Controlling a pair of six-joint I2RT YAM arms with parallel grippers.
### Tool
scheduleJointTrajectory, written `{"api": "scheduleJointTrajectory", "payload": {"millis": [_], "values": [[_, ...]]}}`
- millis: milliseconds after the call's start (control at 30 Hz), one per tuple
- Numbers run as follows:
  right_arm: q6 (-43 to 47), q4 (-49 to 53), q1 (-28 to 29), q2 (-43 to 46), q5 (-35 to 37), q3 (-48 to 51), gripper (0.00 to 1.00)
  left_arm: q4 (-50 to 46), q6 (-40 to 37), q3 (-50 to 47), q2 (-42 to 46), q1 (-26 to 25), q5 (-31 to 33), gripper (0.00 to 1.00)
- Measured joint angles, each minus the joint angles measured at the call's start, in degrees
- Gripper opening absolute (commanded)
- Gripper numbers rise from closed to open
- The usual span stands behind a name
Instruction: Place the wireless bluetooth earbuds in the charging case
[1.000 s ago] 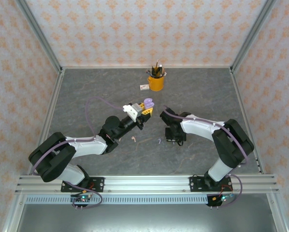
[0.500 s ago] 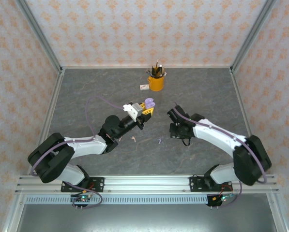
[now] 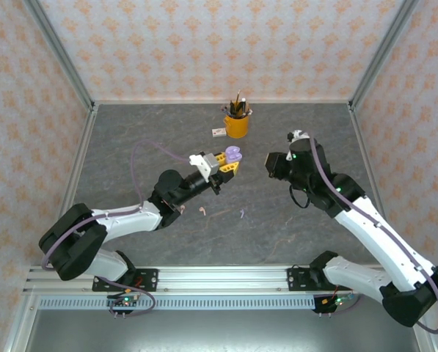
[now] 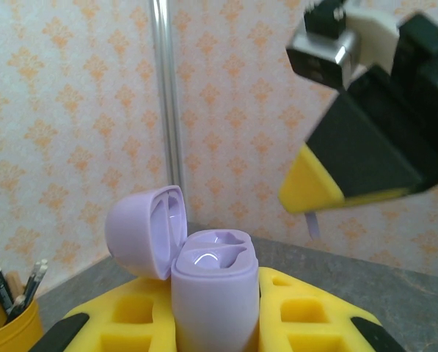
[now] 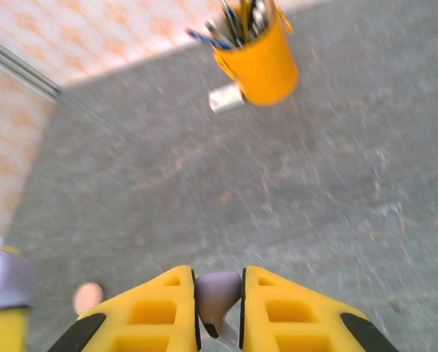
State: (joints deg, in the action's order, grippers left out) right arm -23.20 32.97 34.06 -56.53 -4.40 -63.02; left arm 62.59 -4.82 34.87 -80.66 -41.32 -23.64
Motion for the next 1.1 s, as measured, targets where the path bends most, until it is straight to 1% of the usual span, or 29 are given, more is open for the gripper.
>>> {"api": "scheduleJointTrajectory", "payload": {"millis": [133, 400, 600, 800, 1100], "values": [[1.46, -3.82, 0.0, 1.38, -1.36, -2.1, 0.18, -1.44, -1.6, 1.92, 0.83, -0.33, -1.6, 0.0], [4.85, -11.5, 0.0, 1.53, -7.89, -3.1, 0.18, -3.72, -4.39, 6.03, 1.03, -0.7, -4.02, 0.0], [7.04, -15.91, 0.0, 1.53, -12.94, -3.08, 0.18, -5.16, -5.79, 9.18, 0.35, -0.7, -4.59, 0.0], [8.13, -18.05, 0.0, 1.53, -16.15, -2.64, 0.18, -6.1, -5.84, 10.82, -1.4, -0.7, -4.74, 0.0], [8.55, -18.62, 0.0, 1.53, -18.21, -2.08, 0.17, -6.71, -5.84, 12.04, -2.86, -0.7, -4.92, 0.0]]}}
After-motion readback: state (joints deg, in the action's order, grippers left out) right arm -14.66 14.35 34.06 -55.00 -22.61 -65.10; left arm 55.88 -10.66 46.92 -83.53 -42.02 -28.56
